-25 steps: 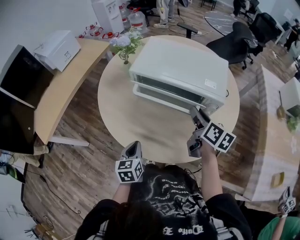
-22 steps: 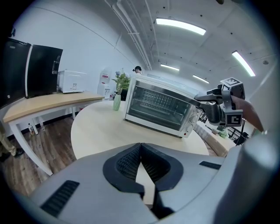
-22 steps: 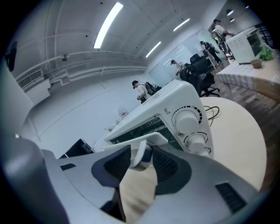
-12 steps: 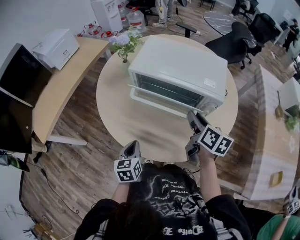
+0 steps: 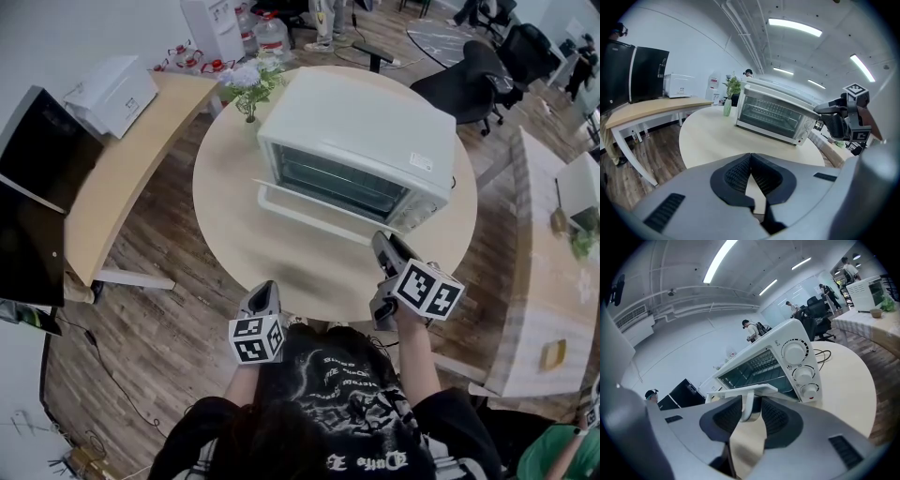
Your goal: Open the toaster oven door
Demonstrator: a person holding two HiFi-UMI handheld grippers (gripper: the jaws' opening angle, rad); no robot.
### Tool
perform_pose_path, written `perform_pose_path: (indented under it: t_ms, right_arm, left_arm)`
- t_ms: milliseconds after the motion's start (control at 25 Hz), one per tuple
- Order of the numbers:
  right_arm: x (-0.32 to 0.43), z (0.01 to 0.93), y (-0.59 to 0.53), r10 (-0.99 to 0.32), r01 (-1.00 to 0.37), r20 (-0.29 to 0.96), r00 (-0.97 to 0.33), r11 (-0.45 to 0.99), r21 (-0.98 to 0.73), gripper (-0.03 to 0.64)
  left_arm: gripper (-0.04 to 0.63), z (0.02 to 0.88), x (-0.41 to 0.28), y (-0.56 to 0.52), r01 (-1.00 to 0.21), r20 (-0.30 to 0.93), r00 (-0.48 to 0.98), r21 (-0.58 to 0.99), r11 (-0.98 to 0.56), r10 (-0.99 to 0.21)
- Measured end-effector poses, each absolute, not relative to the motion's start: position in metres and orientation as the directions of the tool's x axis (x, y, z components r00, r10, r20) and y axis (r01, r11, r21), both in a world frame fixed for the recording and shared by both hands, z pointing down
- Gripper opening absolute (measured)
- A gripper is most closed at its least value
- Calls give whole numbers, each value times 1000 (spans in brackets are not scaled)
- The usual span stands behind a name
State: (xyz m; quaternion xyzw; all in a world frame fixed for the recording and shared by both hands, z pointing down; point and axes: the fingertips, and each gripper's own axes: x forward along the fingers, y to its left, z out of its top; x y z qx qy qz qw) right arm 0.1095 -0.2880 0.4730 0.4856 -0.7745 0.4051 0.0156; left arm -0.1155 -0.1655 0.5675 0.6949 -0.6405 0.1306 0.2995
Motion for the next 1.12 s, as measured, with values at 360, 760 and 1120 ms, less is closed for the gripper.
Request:
perform_pose_path:
  t_ms: [360,760,1120]
  right_arm:
    - [102,488,-265,-722,-772,445,-530,194,-605,126]
    - [99,501,-250,-728,-782,447,-520,195,-592,112]
    - [93,515,-232,-729,-804,465,-502,196,-561,106]
  left_arm:
    - [17,569,-126,-156,-970,571,146,243,-4,-808]
    - [17,570,-132,-152,-970,568,153,244,-12,-809]
    - [17,565,-148,-152,-970,550,155,241,-22,-821]
